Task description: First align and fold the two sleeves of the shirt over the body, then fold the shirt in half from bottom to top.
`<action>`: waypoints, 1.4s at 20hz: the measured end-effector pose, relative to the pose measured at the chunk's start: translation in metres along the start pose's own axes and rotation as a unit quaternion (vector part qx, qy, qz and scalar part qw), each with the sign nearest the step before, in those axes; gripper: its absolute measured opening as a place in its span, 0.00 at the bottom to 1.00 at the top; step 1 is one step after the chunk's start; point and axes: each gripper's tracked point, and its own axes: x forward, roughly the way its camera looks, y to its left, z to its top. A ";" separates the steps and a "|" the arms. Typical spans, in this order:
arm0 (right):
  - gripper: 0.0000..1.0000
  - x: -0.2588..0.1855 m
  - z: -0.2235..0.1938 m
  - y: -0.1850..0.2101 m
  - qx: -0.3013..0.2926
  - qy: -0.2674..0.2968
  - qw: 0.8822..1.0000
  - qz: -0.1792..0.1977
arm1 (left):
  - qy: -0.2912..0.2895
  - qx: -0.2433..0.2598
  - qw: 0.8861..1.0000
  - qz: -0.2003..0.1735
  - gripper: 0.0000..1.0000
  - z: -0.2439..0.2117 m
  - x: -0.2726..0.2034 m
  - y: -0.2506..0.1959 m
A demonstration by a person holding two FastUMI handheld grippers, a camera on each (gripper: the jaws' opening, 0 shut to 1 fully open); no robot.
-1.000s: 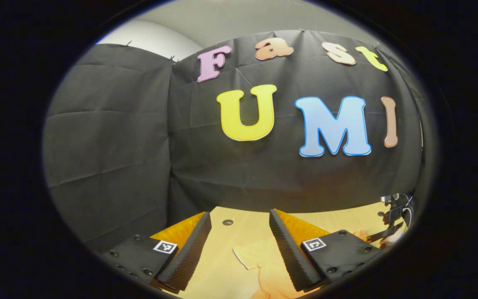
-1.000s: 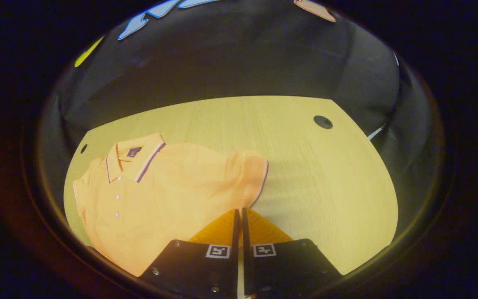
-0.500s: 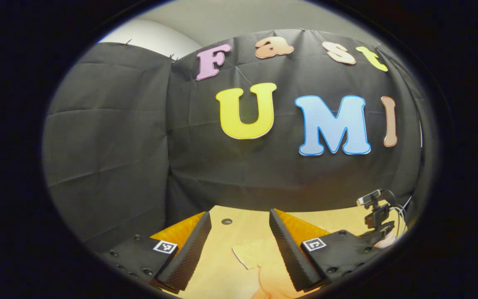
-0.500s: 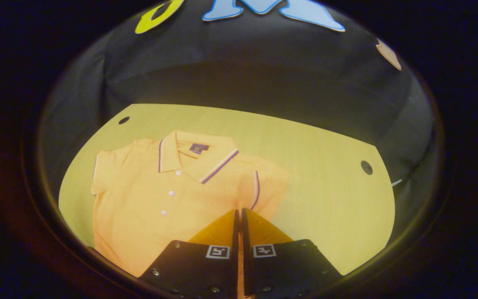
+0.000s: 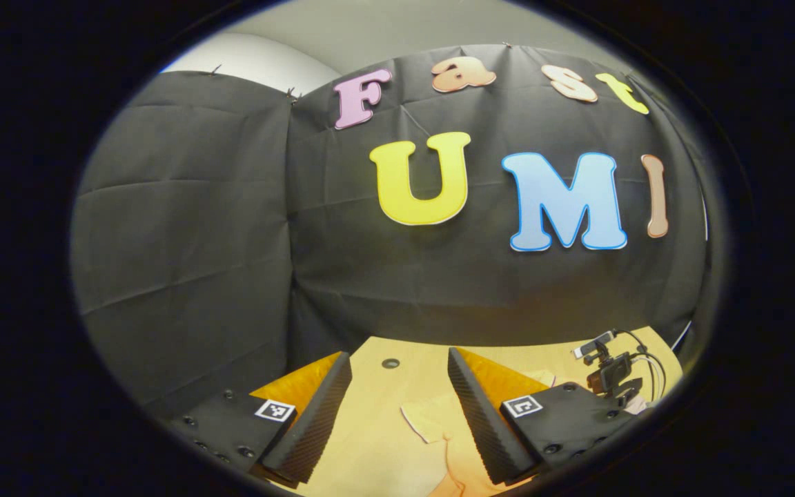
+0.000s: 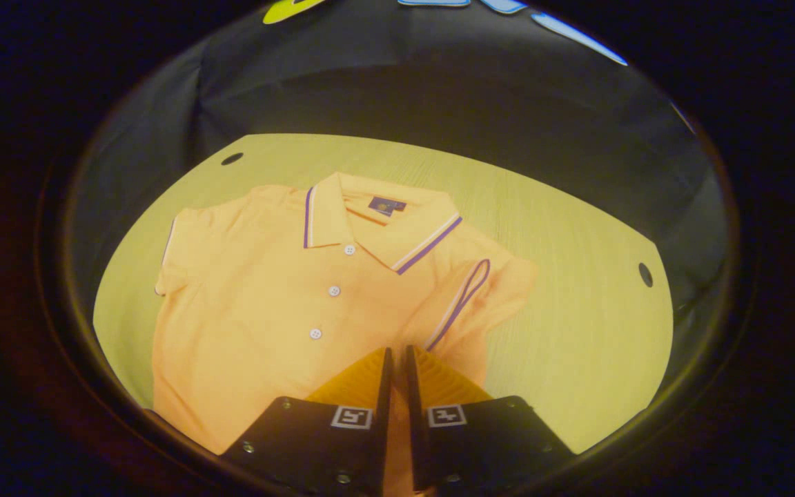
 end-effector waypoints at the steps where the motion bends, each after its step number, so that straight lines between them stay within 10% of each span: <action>1: 0.24 -0.002 0.000 -0.004 0.003 -0.001 1.000 -0.006 | 0.001 -0.001 1.000 -0.001 0.94 -0.001 0.001 0.001; 15: 0.24 -0.135 0.061 -0.032 0.095 -0.146 0.984 -0.019 | 0.027 -0.033 0.999 -0.020 0.94 -0.044 0.065 -0.019; 28: 0.24 -0.245 0.029 -0.057 0.153 -0.199 0.966 -0.059 | 0.198 -0.029 0.979 -0.033 0.94 -0.241 0.169 -0.057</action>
